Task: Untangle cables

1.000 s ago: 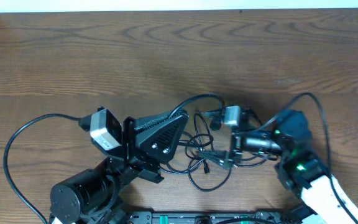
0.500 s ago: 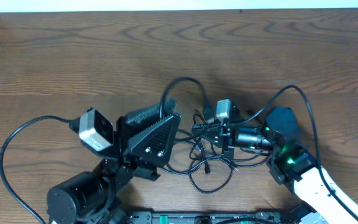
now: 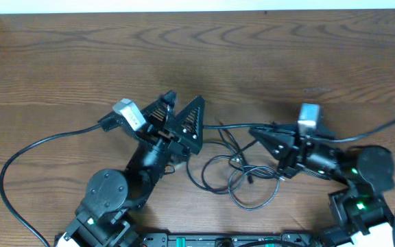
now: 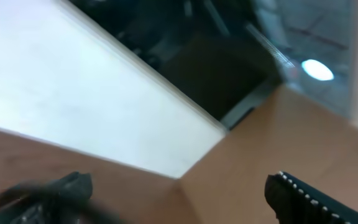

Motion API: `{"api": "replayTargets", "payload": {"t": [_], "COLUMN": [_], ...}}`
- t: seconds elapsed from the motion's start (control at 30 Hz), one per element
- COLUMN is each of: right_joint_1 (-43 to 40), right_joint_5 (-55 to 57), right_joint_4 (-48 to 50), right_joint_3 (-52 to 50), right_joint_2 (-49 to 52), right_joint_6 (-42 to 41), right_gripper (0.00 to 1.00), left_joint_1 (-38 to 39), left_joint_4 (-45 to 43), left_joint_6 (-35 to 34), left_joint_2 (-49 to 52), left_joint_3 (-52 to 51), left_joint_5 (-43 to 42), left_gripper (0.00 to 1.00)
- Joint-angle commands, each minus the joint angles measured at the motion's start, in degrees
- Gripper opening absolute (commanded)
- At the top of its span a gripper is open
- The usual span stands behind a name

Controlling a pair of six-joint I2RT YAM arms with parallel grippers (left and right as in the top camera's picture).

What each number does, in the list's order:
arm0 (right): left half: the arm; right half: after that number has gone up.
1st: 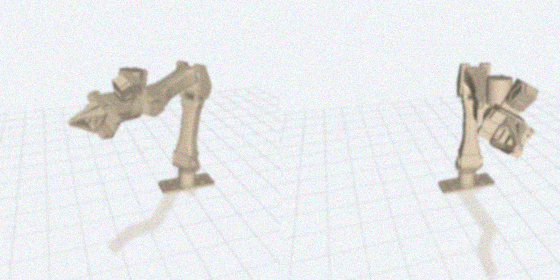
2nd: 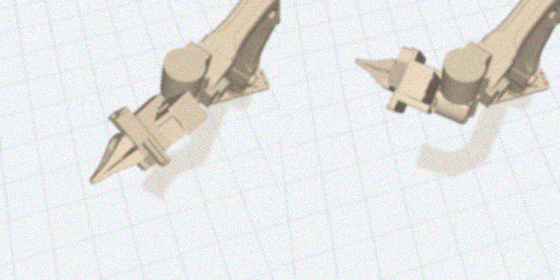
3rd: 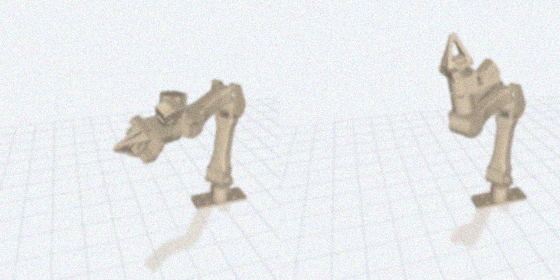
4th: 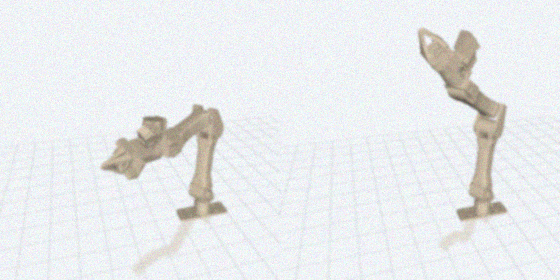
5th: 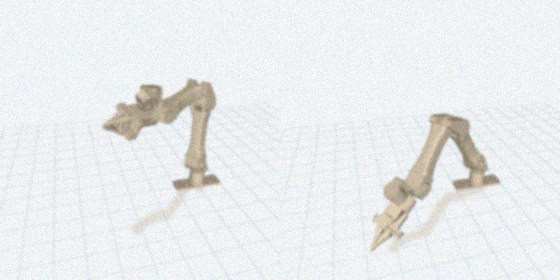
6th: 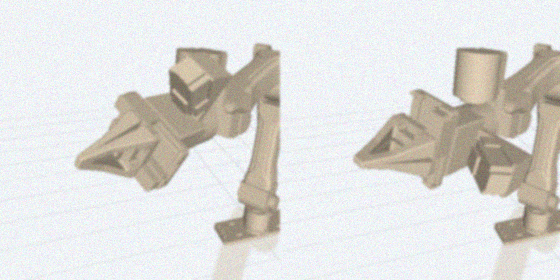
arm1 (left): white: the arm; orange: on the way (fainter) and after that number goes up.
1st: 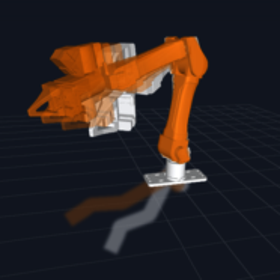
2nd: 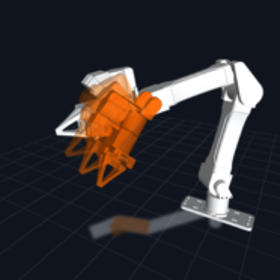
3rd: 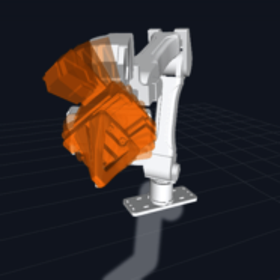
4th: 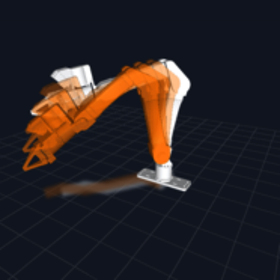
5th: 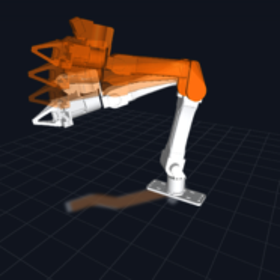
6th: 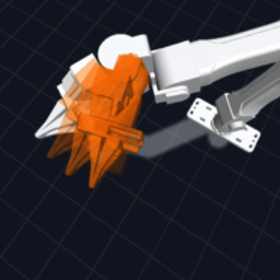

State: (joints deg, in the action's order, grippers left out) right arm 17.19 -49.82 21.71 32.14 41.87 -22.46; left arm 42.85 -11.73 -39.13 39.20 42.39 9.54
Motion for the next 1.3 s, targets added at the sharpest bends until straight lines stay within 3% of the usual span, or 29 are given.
{"api": "replayTargets", "payload": {"t": [0.0, 0.23, 0.73, 1.0, 1.27], "right_joint_1": [-2.8, -6.0, -7.1, -7.1, -7.1], "right_joint_5": [2.3, 6.7, 37.0, 51.0, 51.3], "right_joint_4": [0.7, 4.7, 8.7, 21.6, 15.1], "right_joint_3": [2.8, 9.5, 23.3, 28.8, 44.5], "right_joint_2": [-3.0, -3.7, -3.3, -0.1, 10.6], "right_joint_6": [-4.8, -4.9, -4.7, -4.7, -1.7], "right_gripper": [0.01, 0.01, 0.01, 0.01, 0.01], "left_joint_1": [-0.1, 0.0, 0.0, 0.0, 0.0], "left_joint_4": [4.9, 19.8, 43.4, 46.4, 46.7], "left_joint_6": [0.3, 0.2, -0.7, -0.6, -0.6], "left_joint_2": [-0.5, -0.5, -0.5, -0.4, -0.3], "left_joint_3": [1.0, 1.0, 1.0, 1.0, 1.0], "left_joint_5": [3.6, -1.7, -6.7, -12.2, -15.1], "left_gripper": [0.94, 0.94, 0.94, 0.94, 0.94]}}
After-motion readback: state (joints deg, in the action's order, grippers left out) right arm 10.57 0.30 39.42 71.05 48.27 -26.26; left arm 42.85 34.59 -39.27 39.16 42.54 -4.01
